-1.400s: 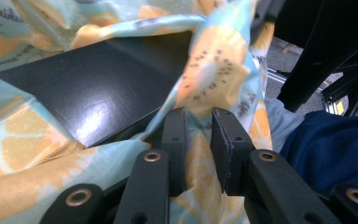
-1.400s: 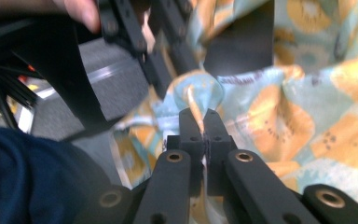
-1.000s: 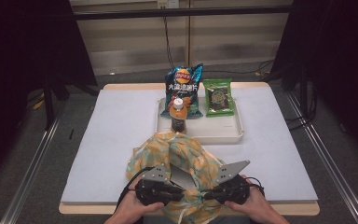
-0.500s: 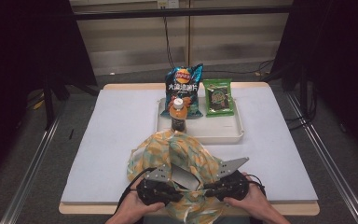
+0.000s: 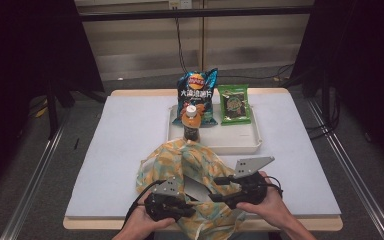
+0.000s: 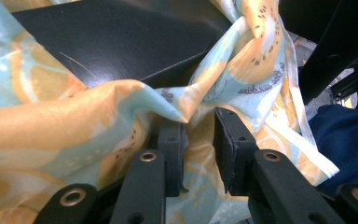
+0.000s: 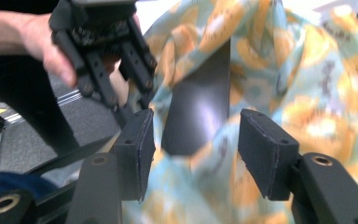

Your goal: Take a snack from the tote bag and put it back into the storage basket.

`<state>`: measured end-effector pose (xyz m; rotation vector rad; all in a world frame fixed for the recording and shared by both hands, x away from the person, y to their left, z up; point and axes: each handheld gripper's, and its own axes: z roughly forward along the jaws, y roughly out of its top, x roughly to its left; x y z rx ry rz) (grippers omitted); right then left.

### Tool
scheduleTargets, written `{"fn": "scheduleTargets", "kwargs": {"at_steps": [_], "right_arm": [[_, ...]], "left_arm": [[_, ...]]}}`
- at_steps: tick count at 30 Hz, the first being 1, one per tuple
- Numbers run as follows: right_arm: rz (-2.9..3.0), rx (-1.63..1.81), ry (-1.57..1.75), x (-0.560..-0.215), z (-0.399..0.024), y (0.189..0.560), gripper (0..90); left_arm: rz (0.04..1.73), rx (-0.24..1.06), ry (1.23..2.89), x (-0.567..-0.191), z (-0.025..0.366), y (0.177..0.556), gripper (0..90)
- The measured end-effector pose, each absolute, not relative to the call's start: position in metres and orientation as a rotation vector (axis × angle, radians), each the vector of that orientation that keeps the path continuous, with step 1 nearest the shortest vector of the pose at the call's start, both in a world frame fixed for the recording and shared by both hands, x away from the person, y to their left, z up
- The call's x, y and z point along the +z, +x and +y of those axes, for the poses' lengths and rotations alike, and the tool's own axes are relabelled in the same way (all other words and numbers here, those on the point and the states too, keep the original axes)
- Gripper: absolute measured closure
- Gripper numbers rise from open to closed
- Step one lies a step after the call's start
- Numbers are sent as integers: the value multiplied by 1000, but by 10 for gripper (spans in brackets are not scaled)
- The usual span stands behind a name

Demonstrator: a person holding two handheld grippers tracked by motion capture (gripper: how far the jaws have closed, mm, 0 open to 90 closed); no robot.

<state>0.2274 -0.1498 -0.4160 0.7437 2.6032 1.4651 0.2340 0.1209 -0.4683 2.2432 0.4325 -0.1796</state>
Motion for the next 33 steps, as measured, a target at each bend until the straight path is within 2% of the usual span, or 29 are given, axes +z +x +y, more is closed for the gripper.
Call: {"fn": "scheduleTargets", "kwargs": {"at_steps": [5, 8, 14, 17, 26, 33], "right_arm": [[2648, 1431, 712, -417, -123, 241, 552], [2669, 1400, 710, -422, -110, 248, 555], [2660, 1308, 724, -433, -101, 247, 459], [2652, 1242, 732, -435, -103, 244, 366], [2698, 1099, 687, -453, -100, 231, 336], [2724, 1093, 667, -461, -101, 236, 334]], "left_arm": [[427, -185, 2244, -468, 123, 233, 728], [428, -181, 2239, -467, 124, 233, 727], [433, -184, 2224, -468, 124, 233, 722], [436, -181, 2228, -467, 124, 234, 719], [437, -182, 2238, -466, 122, 234, 709], [441, -177, 2240, -467, 124, 235, 704]]}}
